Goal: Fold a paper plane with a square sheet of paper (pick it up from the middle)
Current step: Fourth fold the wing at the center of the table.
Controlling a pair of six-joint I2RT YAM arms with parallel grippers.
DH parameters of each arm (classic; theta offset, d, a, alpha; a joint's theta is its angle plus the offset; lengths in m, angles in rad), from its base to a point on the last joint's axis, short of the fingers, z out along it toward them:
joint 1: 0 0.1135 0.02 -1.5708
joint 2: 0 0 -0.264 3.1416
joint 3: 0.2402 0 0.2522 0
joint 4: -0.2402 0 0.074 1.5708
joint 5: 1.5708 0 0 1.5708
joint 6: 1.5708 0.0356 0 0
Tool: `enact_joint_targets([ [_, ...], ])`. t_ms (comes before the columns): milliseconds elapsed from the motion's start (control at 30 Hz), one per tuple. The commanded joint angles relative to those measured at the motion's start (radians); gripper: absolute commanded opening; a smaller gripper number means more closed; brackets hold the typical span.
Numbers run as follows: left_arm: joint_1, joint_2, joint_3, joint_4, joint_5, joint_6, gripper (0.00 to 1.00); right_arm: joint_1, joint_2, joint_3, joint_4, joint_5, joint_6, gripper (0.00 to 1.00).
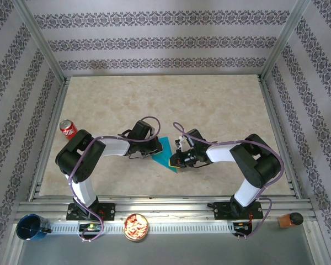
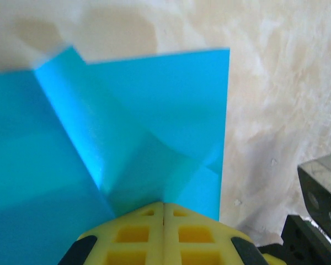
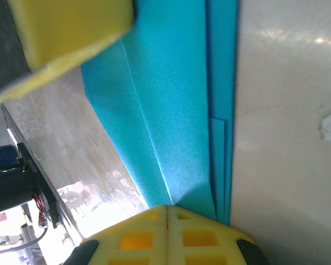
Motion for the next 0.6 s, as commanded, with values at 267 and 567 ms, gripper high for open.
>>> enact_joint_targets([
  [267, 0.121, 0.054, 0.025, -0.088, -0.089, 0.084, 0.02, -0.008, 0.026, -0.031, -0.176, 0.090, -0.039, 0.00],
  [567, 0.180, 0.082, 0.091, -0.163, -0.089, 0.143, 0.02, -0.008, 0.019, -0.022, -0.187, 0.092, -0.041, 0.00],
])
